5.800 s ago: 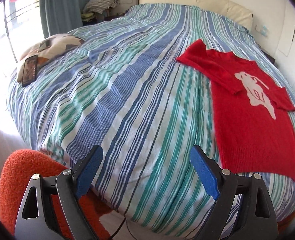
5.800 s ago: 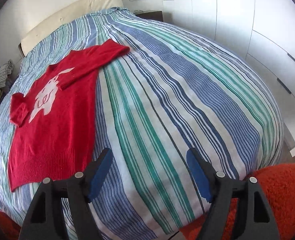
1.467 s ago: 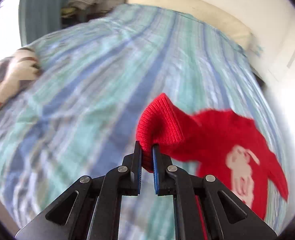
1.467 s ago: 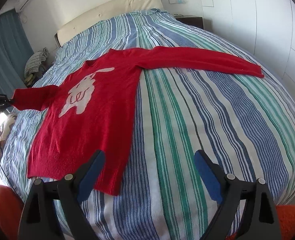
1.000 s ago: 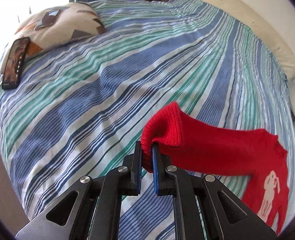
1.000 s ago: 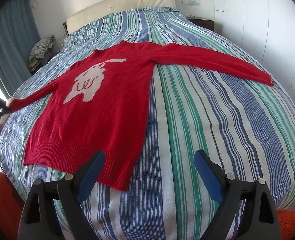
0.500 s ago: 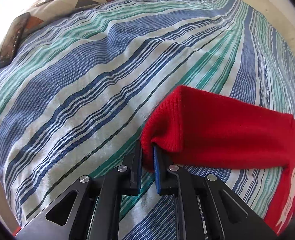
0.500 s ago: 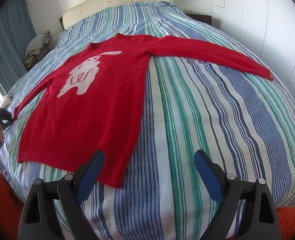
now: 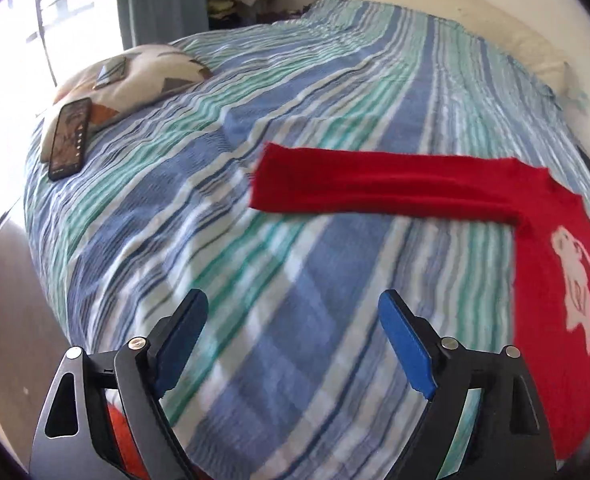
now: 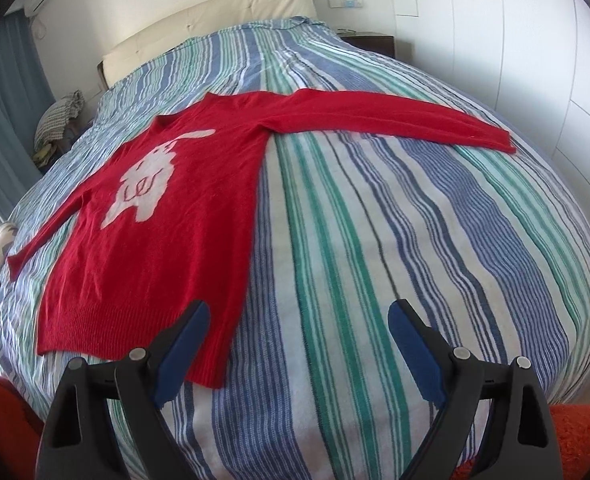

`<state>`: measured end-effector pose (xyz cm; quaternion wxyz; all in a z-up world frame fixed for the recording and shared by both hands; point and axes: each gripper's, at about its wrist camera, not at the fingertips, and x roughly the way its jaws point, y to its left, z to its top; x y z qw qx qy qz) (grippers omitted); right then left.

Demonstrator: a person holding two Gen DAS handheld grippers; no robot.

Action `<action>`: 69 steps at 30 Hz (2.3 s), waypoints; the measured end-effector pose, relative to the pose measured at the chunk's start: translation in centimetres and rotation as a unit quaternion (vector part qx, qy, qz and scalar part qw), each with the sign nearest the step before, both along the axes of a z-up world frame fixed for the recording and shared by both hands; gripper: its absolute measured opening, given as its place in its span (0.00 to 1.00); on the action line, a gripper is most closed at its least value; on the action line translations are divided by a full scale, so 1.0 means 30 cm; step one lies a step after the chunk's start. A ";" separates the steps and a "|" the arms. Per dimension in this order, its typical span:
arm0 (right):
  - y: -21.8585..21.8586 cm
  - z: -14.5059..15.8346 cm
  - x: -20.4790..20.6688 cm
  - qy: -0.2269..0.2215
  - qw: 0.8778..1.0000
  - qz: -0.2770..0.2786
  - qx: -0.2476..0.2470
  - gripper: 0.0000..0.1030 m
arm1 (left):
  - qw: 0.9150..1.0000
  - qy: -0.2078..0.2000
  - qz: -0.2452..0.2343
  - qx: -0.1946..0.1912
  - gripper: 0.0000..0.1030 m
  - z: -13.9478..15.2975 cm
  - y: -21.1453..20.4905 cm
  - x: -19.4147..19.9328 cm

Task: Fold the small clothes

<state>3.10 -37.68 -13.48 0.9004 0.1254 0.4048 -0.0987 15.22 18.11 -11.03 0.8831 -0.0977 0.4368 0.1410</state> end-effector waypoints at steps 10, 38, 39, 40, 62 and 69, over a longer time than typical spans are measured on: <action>-0.080 -0.018 -0.014 0.011 0.998 -0.055 0.004 0.88 | 0.990 0.021 -0.136 -0.035 0.91 -0.081 -0.340 -0.065; -0.108 -0.117 -0.005 0.060 0.995 -0.069 0.034 0.92 | 0.987 0.077 -0.140 -0.012 1.00 -0.255 -0.337 -0.092; -0.106 -0.117 -0.006 0.060 0.995 -0.069 0.034 0.93 | 0.987 0.077 -0.140 -0.011 1.00 -0.254 -0.337 -0.093; -0.106 -0.117 -0.006 0.061 0.995 -0.069 0.033 0.93 | 0.987 0.077 -0.140 -0.010 1.00 -0.255 -0.338 -0.093; -0.101 -0.119 -0.006 0.060 0.995 -0.069 0.034 0.94 | 0.987 0.076 -0.140 -0.009 1.00 -0.256 -0.339 -0.095; -0.101 -0.119 -0.006 0.061 0.995 -0.069 0.034 0.94 | 0.987 0.076 -0.140 -0.008 1.00 -0.257 -0.341 -0.095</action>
